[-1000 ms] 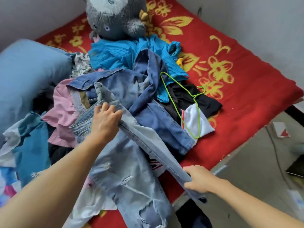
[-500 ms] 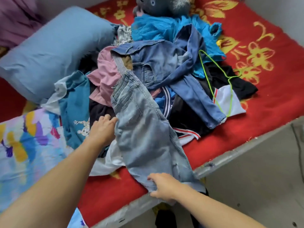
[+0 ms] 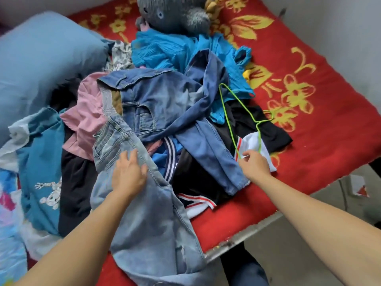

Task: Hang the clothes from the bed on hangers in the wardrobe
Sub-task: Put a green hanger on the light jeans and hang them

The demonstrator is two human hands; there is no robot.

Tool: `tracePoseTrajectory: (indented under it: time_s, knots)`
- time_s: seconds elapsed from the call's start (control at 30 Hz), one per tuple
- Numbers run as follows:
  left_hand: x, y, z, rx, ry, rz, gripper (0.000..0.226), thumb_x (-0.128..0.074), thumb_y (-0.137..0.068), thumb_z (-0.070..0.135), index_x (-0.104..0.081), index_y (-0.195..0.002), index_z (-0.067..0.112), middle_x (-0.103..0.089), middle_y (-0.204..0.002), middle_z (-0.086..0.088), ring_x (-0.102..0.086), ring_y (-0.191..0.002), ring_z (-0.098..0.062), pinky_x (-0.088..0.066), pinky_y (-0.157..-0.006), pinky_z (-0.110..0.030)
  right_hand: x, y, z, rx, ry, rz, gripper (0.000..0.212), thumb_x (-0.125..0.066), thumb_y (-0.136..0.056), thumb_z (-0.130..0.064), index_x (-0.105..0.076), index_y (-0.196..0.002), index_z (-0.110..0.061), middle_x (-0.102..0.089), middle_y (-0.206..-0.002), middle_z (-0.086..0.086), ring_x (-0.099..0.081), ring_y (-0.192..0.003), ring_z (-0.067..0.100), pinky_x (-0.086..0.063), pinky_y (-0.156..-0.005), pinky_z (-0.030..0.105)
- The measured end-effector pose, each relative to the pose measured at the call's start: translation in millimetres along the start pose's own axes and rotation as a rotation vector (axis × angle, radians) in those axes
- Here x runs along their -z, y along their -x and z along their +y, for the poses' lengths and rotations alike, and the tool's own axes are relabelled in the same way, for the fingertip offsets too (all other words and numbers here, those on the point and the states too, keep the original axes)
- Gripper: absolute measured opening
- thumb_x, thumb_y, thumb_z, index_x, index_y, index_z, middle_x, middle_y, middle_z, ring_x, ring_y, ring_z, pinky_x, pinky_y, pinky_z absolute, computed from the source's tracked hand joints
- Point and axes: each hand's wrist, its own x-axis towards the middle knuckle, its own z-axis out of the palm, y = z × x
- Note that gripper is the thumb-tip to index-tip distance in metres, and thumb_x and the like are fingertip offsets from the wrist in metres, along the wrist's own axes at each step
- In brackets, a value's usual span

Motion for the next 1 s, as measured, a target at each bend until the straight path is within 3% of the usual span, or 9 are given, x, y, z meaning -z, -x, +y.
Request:
tracePoseTrajectory:
  time_s: [0.2,0.33,0.4,0.5,0.6,0.77,0.9,1.0]
  knots:
    - [-71.0,-53.5,55.9,0.297,-0.061,-0.071,0.078,-0.059,-0.086,0.043,-0.024,-0.143,0.003,-0.029,-0.142,-0.030,-0.033,-0.127,-0.047,-0.033,-0.104,-0.052,12.9,-134.9,19.8,-0.201,-0.075,0.020,0.049,-0.060,-0.087,-0.025,-0.048,-0.129,-0.001,-0.055,-0.131,0.021,-0.051,-0.121,0.037,-0.042,-0.094,0.037]
    - [-89.5,-57.1,65.7,0.332,-0.143,-0.040,0.087,-0.060,-0.084,0.046,-0.020,-0.146,0.000,-0.030,-0.141,-0.030,-0.031,-0.128,-0.045,-0.031,-0.104,-0.053,6.0,-178.5,11.9,-0.336,-0.209,0.026,0.064,-0.062,-0.086,-0.038,-0.041,-0.136,-0.005,-0.051,-0.136,0.017,-0.048,-0.125,0.035,-0.040,-0.096,0.038]
    - [-90.4,-56.8,62.3,0.318,-0.153,-0.043,0.088,-0.058,-0.085,0.047,-0.019,-0.148,0.001,-0.028,-0.143,-0.029,-0.029,-0.130,-0.043,-0.029,-0.106,-0.053,7.5,-191.6,2.5,-0.346,-0.281,0.072,0.059,-0.058,-0.087,-0.049,-0.053,-0.126,-0.005,-0.058,-0.122,0.016,-0.054,-0.117,0.034,-0.040,-0.090,0.037]
    - [-84.2,-56.0,61.4,0.303,-0.128,-0.080,0.087,-0.057,-0.086,0.049,-0.018,-0.149,0.004,-0.026,-0.146,-0.026,-0.028,-0.132,-0.040,-0.029,-0.107,-0.050,18.1,-195.0,-24.8,-0.303,-0.483,0.175,0.045,-0.051,-0.091,-0.052,-0.064,-0.086,-0.009,-0.059,-0.086,0.005,-0.054,-0.085,0.025,-0.035,-0.073,0.029]
    - [-71.0,-54.3,58.6,0.303,-0.080,-0.154,0.086,-0.056,-0.088,0.049,-0.014,-0.151,0.008,-0.020,-0.152,-0.022,-0.024,-0.138,-0.036,-0.026,-0.110,-0.046,36.4,-176.1,-60.8,-0.071,-0.594,0.292,0.040,-0.051,-0.095,-0.044,-0.063,-0.066,-0.019,-0.056,-0.067,-0.005,-0.054,-0.075,0.018,-0.038,-0.071,0.031]
    - [-31.4,-49.0,43.7,0.273,0.130,-0.235,0.066,-0.058,-0.091,0.034,-0.030,-0.148,0.015,-0.028,-0.151,-0.016,-0.031,-0.137,-0.034,-0.027,-0.110,-0.040,67.2,-120.7,-136.4,0.454,-0.554,0.340,0.040,-0.049,-0.095,-0.044,-0.072,-0.083,-0.013,-0.060,-0.068,-0.007,-0.056,-0.072,0.010,-0.042,-0.071,0.032]
    - [7.9,-38.4,8.3,0.310,0.259,-0.086,0.047,-0.056,-0.091,0.023,-0.048,-0.136,0.011,-0.048,-0.135,-0.011,-0.049,-0.122,-0.030,-0.039,-0.102,-0.041,53.7,-65.8,-209.3,0.796,-0.487,0.241,0.032,-0.052,-0.094,-0.042,-0.074,-0.099,-0.020,-0.068,-0.079,-0.010,-0.062,-0.073,0.008,-0.048,-0.069,0.033]
    - [33.1,-29.5,-34.4,0.370,0.286,0.048,0.035,-0.057,-0.091,0.020,-0.058,-0.124,0.009,-0.057,-0.126,-0.011,-0.055,-0.113,-0.029,-0.044,-0.095,-0.039,19.8,-24.8,-252.1,1.135,-0.286,0.205,0.027,-0.053,-0.093,-0.038,-0.074,-0.100,-0.022,-0.065,-0.076,-0.006,-0.062,-0.068,0.017,-0.045,-0.056,0.031]
